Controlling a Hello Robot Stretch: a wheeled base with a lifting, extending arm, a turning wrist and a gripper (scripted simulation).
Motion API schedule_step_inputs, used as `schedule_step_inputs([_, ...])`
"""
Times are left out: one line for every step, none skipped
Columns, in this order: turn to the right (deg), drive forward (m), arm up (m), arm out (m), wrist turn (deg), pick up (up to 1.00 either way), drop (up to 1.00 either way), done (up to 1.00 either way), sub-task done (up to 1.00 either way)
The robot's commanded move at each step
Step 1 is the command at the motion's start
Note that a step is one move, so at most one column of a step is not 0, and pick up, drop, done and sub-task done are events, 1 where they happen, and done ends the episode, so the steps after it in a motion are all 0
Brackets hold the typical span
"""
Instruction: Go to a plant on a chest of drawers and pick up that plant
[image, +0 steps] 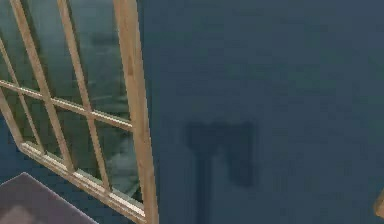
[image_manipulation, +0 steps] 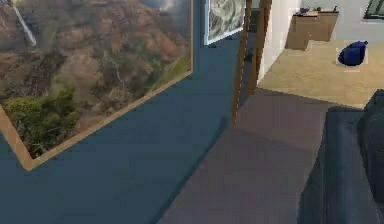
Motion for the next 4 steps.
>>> schedule_step_inputs([-45.0,0.0,0.0,0.0,0.0,0.0,0.0,0.0,0.0])
schedule_step_inputs([-45.0,0.0,0.0,0.0,0.0,0.0,0.0,0.0,0.0])
schedule_step_inputs([-42.0,0.0,0.0,0.0,0.0,0.0,0.0,0.0,0.0])
schedule_step_inputs([0.0,0.55,0.0,0.0,0.0,0.0,0.0,0.0,0.0])
